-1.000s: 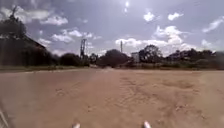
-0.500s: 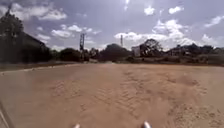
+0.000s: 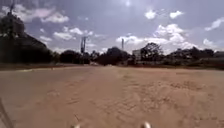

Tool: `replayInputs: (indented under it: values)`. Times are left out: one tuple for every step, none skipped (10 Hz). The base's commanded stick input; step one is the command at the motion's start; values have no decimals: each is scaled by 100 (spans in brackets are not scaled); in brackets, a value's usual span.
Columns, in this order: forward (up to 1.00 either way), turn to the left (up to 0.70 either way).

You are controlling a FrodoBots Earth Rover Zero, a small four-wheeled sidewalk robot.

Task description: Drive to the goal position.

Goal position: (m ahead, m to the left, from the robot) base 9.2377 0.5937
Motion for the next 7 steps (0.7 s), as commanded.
replayInputs:
  values:
    - [50,0]
    - [50,0]
    - [50,0]
    - [50,0]
    - [50,0]
    - [50,0]
    - [50,0]
